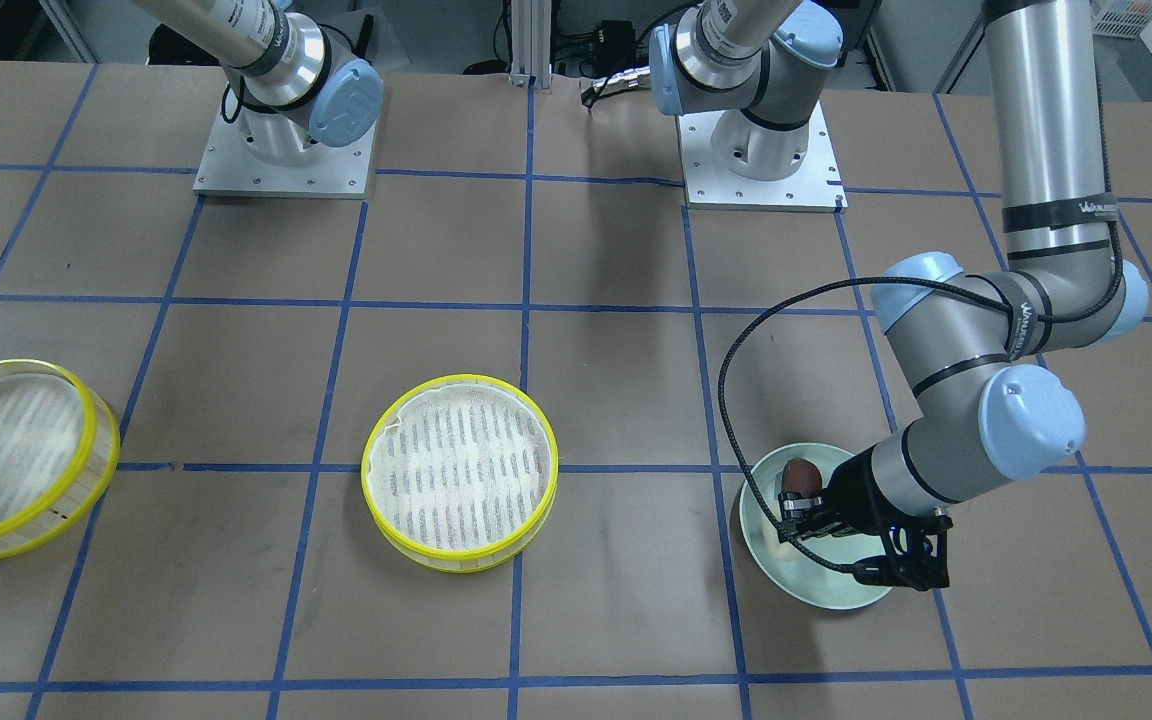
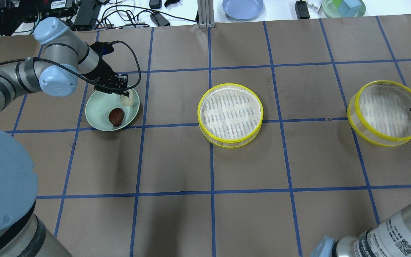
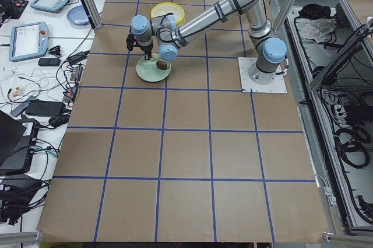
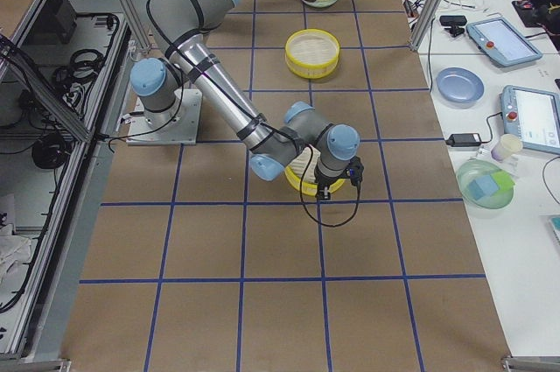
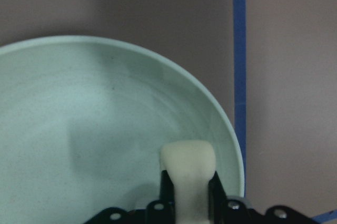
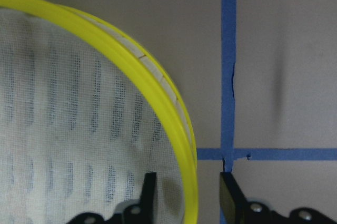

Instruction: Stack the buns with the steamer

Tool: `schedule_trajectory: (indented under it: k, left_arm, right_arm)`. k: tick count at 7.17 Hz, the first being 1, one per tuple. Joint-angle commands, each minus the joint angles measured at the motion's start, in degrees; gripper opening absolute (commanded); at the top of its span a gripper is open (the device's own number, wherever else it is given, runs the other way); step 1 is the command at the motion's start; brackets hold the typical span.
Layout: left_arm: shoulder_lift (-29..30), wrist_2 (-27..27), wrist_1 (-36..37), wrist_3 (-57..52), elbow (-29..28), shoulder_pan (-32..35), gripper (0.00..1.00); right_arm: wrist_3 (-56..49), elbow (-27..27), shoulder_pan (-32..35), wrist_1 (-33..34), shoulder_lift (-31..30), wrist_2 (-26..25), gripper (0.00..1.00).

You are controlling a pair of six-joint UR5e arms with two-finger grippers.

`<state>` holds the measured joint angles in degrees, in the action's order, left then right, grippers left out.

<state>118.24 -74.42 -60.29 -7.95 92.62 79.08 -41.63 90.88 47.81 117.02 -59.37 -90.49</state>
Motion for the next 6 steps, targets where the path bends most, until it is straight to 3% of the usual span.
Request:
schedule_trajectory:
  k: [1, 4, 6]
  left_arm:
    - [-3.35, 2.24, -1.93, 11.59, -3.32, 3.51, 0.00]
    - [-4.34, 4.27, 0.51, 26.55, -3.32, 13.70, 0.00]
    - [-2.94, 10.14, 3.23, 34.82, -2.54, 19.41, 0.00]
  right_arm:
    - [-0.12, 0.00, 0.00, 0.05, -0.04, -0.04, 0.01]
    - [-0.21, -0.69, 0.00, -0.04, -0.92, -0.47, 0.00]
    - [0.23, -0.70, 0.09, -1.00, -4.16, -0.65, 0.00]
